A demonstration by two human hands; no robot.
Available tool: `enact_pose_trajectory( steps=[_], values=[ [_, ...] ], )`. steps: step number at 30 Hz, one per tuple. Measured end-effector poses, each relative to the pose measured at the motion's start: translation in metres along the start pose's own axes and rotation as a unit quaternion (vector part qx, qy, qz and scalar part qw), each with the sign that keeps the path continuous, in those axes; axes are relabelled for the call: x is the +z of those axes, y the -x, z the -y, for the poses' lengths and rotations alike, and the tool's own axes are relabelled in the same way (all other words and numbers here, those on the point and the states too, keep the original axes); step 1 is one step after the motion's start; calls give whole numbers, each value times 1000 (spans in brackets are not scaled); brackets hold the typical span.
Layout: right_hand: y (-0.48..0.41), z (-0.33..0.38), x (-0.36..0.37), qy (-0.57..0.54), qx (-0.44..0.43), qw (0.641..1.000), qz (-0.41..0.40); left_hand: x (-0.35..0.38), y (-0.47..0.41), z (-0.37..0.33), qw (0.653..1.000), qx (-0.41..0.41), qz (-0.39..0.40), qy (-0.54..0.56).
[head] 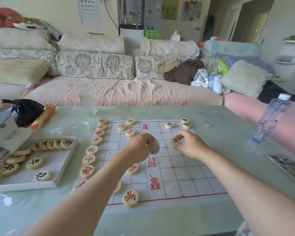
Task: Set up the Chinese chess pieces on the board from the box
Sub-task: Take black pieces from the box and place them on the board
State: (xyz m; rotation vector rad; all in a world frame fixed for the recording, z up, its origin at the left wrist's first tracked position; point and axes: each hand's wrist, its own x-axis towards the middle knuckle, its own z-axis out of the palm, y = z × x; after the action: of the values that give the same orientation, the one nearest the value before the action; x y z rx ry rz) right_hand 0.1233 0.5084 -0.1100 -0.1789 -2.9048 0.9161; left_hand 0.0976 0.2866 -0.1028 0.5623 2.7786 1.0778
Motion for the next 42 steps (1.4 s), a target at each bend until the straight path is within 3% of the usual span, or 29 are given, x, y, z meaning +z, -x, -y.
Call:
enact_pose_trajectory(
  steps=[8, 19, 26, 31, 35, 38, 42],
  values=[
    [-15, -73, -24, 20, 90, 989, -116, 41, -35, -15, 999, -11, 36, 32],
    [-52, -98, -13, 75, 106, 982, -136, 55, -60, 2, 998, -24, 50, 10],
    [-62, -97, -11, 124, 116, 979, -110, 51, -62, 2, 999, -33, 6, 24],
    [-55, -67, -9, 121, 41, 985, -118, 46, -64, 2, 989, -72, -16, 125],
    [-44, -29, 3, -20, -41, 999, -29, 42, -62, -1, 959, -114, -33, 258],
    [-32, -5, 12, -63, -83, 994, 27, 36, -56, -6, 926, -140, -25, 348],
    [-22, 8, 19, -77, -117, 990, 8, 31, -47, -10, 908, -165, -12, 385]
  ],
)
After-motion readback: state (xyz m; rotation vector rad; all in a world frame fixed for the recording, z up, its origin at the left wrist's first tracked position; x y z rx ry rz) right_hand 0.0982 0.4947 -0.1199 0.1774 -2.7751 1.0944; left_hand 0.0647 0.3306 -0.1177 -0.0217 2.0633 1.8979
